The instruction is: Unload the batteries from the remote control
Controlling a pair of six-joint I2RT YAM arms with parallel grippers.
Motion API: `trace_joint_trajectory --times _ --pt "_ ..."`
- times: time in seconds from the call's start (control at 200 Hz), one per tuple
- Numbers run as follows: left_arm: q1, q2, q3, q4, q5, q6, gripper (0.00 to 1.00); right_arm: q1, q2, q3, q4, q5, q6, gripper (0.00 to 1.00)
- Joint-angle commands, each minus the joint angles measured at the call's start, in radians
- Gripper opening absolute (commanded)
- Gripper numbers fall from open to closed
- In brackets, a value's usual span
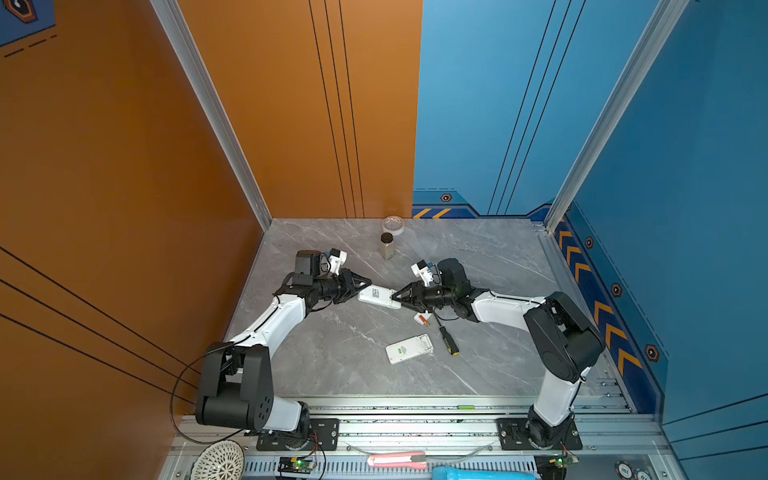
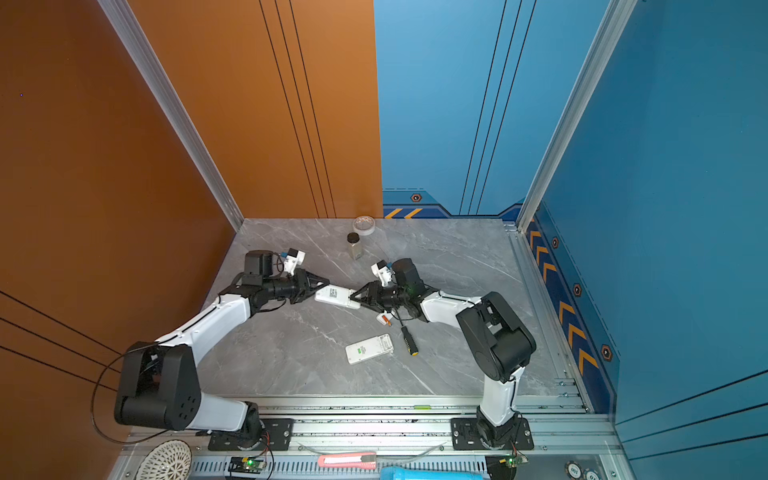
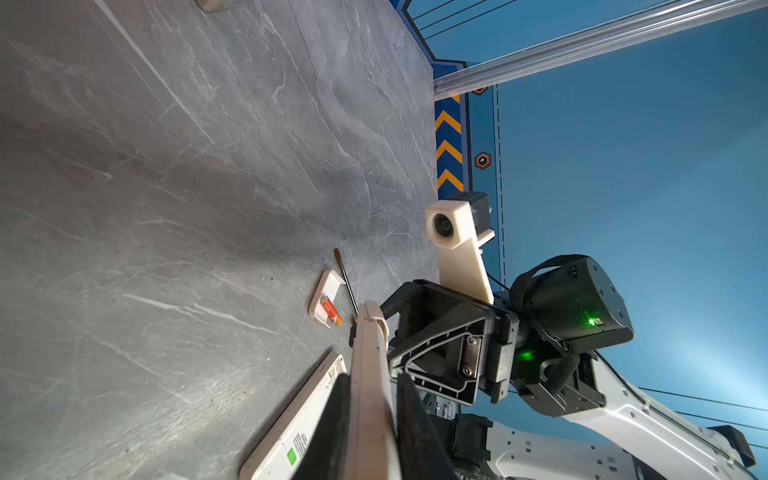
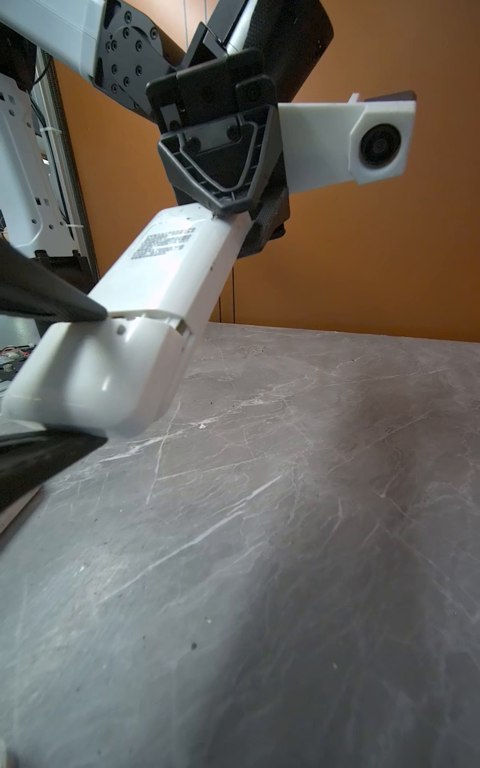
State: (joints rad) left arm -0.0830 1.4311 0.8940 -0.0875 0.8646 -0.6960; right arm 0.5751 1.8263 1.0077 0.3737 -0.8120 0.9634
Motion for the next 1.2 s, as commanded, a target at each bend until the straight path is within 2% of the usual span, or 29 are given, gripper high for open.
trace_joint_trajectory --times 0.0,0.38,0.491,0.716,0.861,0.921,0.991,1.051,1.196 --pt "0.021 0.003 0.036 -0.035 0.000 0.047 0.00 -0.009 0.015 0.017 -0.056 0.001 -0.031 0.41" --pt "0.034 0.011 0.023 -0.066 -0.053 0.092 0.00 -0.008 0.023 0.024 -0.095 -0.005 -0.038 0.42" --pt "0.043 0.018 0.004 -0.054 -0.058 0.095 0.00 -0.007 0.049 0.078 -0.245 0.042 -0.090 0.42" --pt "0.067 0.019 -0.034 -0.069 -0.061 0.131 0.00 -0.020 0.077 0.121 -0.402 0.196 -0.093 0.43" --pt "0.068 0.026 -0.057 -0.058 -0.053 0.136 0.00 -0.018 0.088 0.175 -0.503 0.272 -0.119 0.51" --pt "0.068 0.031 -0.068 -0.046 -0.055 0.135 0.00 -0.018 0.088 0.203 -0.544 0.313 -0.132 0.52" --pt "0.068 0.042 -0.085 -0.024 -0.055 0.126 0.00 -0.024 0.089 0.226 -0.576 0.349 -0.134 0.60" --pt "0.066 0.053 -0.091 -0.021 -0.063 0.126 0.00 -0.033 0.093 0.249 -0.598 0.347 -0.132 0.62" --pt "0.066 0.061 -0.116 0.001 -0.078 0.124 0.00 -0.048 -0.001 0.236 -0.655 0.404 -0.161 0.69"
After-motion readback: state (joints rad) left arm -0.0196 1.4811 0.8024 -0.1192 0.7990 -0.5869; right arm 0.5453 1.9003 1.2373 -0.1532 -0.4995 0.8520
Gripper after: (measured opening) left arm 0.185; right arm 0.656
